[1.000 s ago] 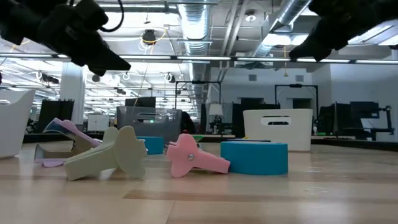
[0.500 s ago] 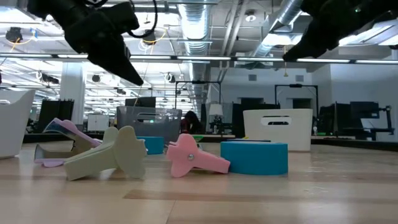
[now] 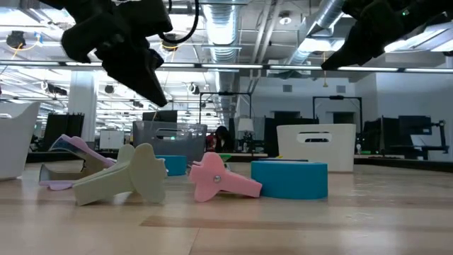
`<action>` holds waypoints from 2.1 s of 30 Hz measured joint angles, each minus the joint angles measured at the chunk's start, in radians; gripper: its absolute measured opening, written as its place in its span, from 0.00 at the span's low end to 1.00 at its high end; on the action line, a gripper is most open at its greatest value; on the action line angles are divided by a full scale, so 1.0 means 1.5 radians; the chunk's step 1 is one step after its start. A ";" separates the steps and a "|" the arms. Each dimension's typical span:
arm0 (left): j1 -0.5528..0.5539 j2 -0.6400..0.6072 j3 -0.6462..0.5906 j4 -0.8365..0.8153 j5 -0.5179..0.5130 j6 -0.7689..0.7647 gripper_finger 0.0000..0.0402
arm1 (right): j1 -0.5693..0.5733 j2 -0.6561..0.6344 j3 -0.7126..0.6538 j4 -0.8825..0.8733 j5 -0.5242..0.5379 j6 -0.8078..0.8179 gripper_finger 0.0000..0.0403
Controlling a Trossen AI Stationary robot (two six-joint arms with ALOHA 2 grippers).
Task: Pick and place Stapler, Stapler remover, tape
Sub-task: Put the light blue tape into the bottom white bin
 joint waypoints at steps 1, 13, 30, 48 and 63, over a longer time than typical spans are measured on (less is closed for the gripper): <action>-0.002 0.006 0.003 -0.001 0.000 0.021 0.00 | 0.000 0.000 0.000 0.000 0.000 0.000 0.00; 0.034 0.018 0.004 0.007 0.001 0.124 0.03 | 0.000 0.000 0.000 -0.004 0.000 0.000 0.00; 0.076 0.107 0.004 0.068 0.137 0.266 0.28 | 0.000 0.000 0.000 -0.010 -0.002 0.000 0.00; 0.108 0.165 0.004 0.131 0.095 0.261 0.31 | 0.001 0.000 0.000 -0.012 -0.005 0.000 0.00; 0.170 0.170 0.003 0.134 0.193 0.233 0.30 | 0.001 0.000 0.000 -0.014 -0.005 0.000 0.00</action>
